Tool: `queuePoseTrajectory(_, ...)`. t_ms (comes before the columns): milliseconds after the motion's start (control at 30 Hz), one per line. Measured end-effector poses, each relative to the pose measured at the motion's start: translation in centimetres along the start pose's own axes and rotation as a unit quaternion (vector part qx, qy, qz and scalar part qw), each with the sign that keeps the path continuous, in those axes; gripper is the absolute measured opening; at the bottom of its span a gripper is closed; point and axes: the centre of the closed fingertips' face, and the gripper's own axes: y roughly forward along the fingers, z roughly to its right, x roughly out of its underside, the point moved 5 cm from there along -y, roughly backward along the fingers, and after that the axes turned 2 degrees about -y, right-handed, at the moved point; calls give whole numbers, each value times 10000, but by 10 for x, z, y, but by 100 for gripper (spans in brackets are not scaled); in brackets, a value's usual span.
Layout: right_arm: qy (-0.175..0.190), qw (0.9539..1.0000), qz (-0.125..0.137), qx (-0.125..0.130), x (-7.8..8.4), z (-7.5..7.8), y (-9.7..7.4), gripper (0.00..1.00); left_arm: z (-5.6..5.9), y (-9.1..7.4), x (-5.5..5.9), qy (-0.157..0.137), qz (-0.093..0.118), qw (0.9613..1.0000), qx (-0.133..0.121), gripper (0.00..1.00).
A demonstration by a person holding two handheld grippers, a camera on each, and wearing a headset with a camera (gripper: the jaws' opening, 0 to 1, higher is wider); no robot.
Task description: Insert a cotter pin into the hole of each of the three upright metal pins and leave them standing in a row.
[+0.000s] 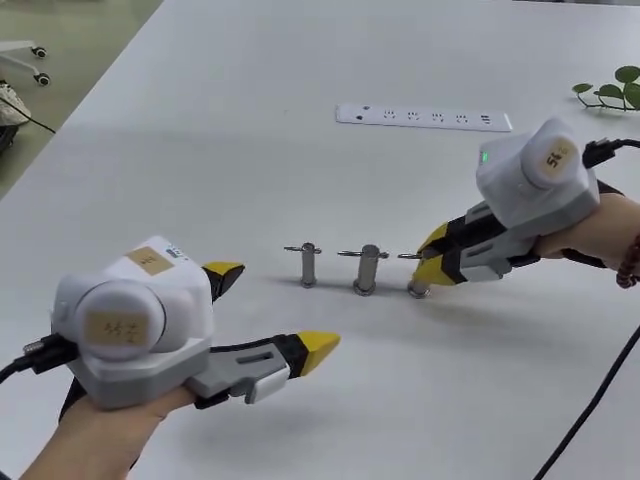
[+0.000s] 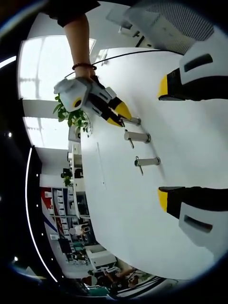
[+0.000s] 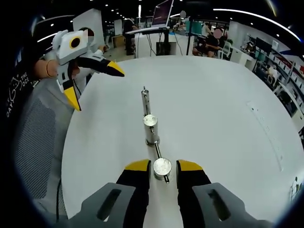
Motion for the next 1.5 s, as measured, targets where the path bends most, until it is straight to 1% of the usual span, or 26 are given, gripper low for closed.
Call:
queuePoseTrajectory(133, 112, 9998, 69, 116, -2, -3, -5, 23, -1, 0, 0, 9, -15, 10000, -21, 73)
queuePoseTrajectory(233, 366, 9985, 210, 338, -4, -3, -10, 27, -2, 0, -2, 12, -12, 10000, -53, 72)
queuePoseTrajectory(267, 491, 9974, 285, 438, -5, -3, -12, 28, -2, -1, -3, 26, -21, 10000, -74, 72)
queuePoseTrajectory(300, 690, 9949, 430, 602, -6, -2, -15, 27, -3, -1, -4, 35, -21, 10000, -91, 72)
queuePoseTrajectory(400, 1032, 9897, 602, 786, -8, -4, -21, 26, -4, -1, -6, -14, 2, 9999, -120, 71)
queuePoseTrajectory(433, 1183, 9869, 644, 892, -7, -5, -24, 27, -5, -1, -6, -56, -5, 9999, -134, 71)
queuePoseTrajectory(467, 1185, 9868, 643, 892, -7, -6, -25, 28, -6, -1, -6, -65, -16, 9999, -149, 71)
queuePoseTrajectory(533, 1275, 9842, 710, 1002, -8, -10, -29, 29, -7, -1, -7, -58, -53, 9998, -204, 69)
queuePoseTrajectory(600, 1522, 9790, 789, 1102, -7, -14, -31, 31, -8, -1, -7, -107, -47, 9997, -235, 69)
queuePoseTrajectory(633, 1605, 9775, 782, 1119, -6, -15, -32, 32, -8, 0, -8, -146, -29, 9996, -228, 69)
queuePoseTrajectory(667, 1755, 9741, 789, 1184, -4, -17, -32, 33, -8, 0, -8, -201, -17, 9995, -233, 69)
queuePoseTrajectory(733, 1857, 9709, 830, 1264, -3, -20, -33, 36, -8, 0, -9, -214, -4, 9995, -245, 69)
queuePoseTrajectory(767, 1986, 9670, 885, 1329, -2, -22, -33, 38, -9, 0, -10, -214, 1, 9994, -259, 69)
queuePoseTrajectory(867, 2268, 9584, 1023, 1401, -1, -30, -34, 44, -9, 2, -13, -234, 7, 9994, -265, 71)
queuePoseTrajectory(933, 2353, 9549, 1062, 1465, 0, -33, -35, 50, -9, 3, -13, -231, -4, 9994, -254, 74)
queuePoseTrajectory(1000, 2428, 9498, 1187, 1579, -1, -36, -37, 54, -8, 3, -13, -218, -3, 9994, -262, 75)
queuePoseTrajectory(1033, 2466, 9479, 1222, 1603, -1, -37, -38, 56, -8, 3, -13, -223, -5, 9994, -269, 77)
queuePoseTrajectory(1133, 2669, 9396, 1352, 1664, -1, -42, -39, 61, -7, 3, -13, -216, -1, 9994, -286, 81)
queuePoseTrajectory(1200, 2695, 9382, 1369, 1686, 1, -46, -38, 66, -6, 2, -13, -213, -13, 9993, -321, 83)
queuePoseTrajectory(1333, 2676, 9361, 1355, 1837, 5, -53, -39, 74, -6, -1, -12, -248, 11, 9989, -399, 90)
queuePoseTrajectory(1367, 2712, 9339, 1395, 1867, 6, -55, -40, 76, -6, -2, -11, -250, 12, 9988, -411, 92)
queuePoseTrajectory(1400, 2740, 9327, 1412, 1872, 6, -57, -40, 79, -7, -2, -11, -256, 6, 9987, -431, 93)
queuePoseTrajectory(1433, 2752, 9327, 1414, 1855, 7, -59, -40, 81, -8, -3, -10, -245, 4, 9986, -460, 96)
queuePoseTrajectory(1500, 2764, 9325, 1405, 1852, 9, -64, -40, 84, -8, -5, -9, -214, -11, 9987, -467, 97)
